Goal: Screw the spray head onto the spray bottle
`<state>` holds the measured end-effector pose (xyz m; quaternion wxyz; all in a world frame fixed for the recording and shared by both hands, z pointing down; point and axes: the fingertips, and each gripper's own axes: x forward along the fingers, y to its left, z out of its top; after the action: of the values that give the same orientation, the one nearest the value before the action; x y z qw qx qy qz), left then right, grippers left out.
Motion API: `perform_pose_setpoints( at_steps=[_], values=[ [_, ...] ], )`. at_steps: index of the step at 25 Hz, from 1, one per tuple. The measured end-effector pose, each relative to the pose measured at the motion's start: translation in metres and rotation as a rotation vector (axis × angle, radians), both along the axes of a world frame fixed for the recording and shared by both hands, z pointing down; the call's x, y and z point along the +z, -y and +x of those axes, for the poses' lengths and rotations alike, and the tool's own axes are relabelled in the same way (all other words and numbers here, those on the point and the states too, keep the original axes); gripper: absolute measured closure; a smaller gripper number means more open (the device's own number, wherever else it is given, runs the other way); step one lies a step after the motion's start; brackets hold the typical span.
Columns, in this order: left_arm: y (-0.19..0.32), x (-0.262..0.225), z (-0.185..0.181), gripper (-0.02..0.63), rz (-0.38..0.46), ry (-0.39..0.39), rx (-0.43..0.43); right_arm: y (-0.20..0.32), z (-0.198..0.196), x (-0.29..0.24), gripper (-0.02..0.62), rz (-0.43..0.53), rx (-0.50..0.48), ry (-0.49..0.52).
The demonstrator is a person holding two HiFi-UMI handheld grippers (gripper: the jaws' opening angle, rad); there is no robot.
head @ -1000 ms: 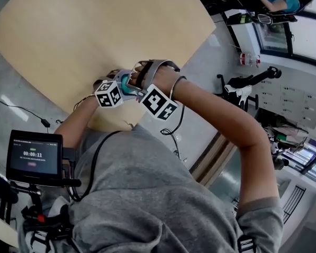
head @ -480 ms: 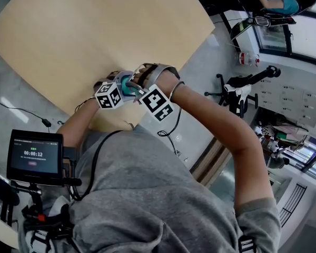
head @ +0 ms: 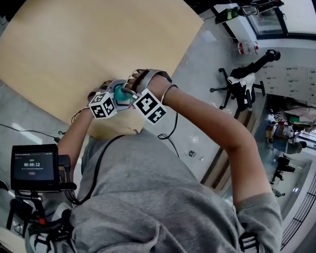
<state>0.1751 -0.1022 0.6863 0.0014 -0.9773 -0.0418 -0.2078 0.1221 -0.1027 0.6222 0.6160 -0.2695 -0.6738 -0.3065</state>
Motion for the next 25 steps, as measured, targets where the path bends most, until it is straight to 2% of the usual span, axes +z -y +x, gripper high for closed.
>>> perform_pose_setpoints(
  at_steps=[4, 8, 11, 14, 16, 17, 18, 20, 21, 22, 24, 25],
  values=[
    [0.013, 0.005, -0.028, 0.178, 0.025, 0.031, 0.011, 0.011, -0.002, 0.005, 0.394, 0.034, 0.056, 0.036],
    [0.036, -0.001, -0.062, 0.178, 0.002, 0.030, -0.045, 0.030, 0.005, 0.001, 0.370, 0.077, 0.100, 0.065],
    [0.060, -0.020, -0.088, 0.178, -0.045, -0.039, -0.153, 0.047, 0.019, -0.007, 0.362, 0.117, 0.171, 0.090],
    [0.082, -0.058, -0.115, 0.180, -0.051, -0.148, -0.315, 0.066, 0.035, -0.032, 0.364, 0.186, 0.326, 0.170],
    [0.091, -0.103, -0.128, 0.185, -0.022, -0.230, -0.412, 0.075, 0.043, -0.069, 0.365, 0.230, 0.508, 0.325],
    [0.091, -0.129, -0.133, 0.212, -0.003, -0.271, -0.448, 0.077, 0.044, -0.095, 0.367, 0.232, 0.621, 0.441],
    [0.090, -0.156, -0.137, 0.277, 0.018, -0.311, -0.476, 0.077, 0.043, -0.123, 0.387, 0.222, 0.741, 0.582],
    [0.087, -0.208, -0.146, 0.484, 0.056, -0.387, -0.516, 0.077, 0.040, -0.185, 0.575, 0.179, 0.971, 0.905],
    [0.085, -0.232, -0.149, 0.563, 0.068, -0.421, -0.533, 0.076, 0.040, -0.214, 0.586, 0.148, 1.067, 1.066],
    [0.081, -0.254, -0.151, 0.595, 0.077, -0.451, -0.550, 0.070, 0.040, -0.241, 0.589, 0.115, 1.139, 1.218],
    [0.067, -0.295, -0.151, 0.601, 0.098, -0.496, -0.586, 0.048, 0.045, -0.284, 0.589, 0.034, 1.222, 1.486],
    [0.057, -0.314, -0.149, 0.601, 0.114, -0.513, -0.600, 0.031, 0.049, -0.300, 0.589, -0.017, 1.256, 1.586]
  ],
)
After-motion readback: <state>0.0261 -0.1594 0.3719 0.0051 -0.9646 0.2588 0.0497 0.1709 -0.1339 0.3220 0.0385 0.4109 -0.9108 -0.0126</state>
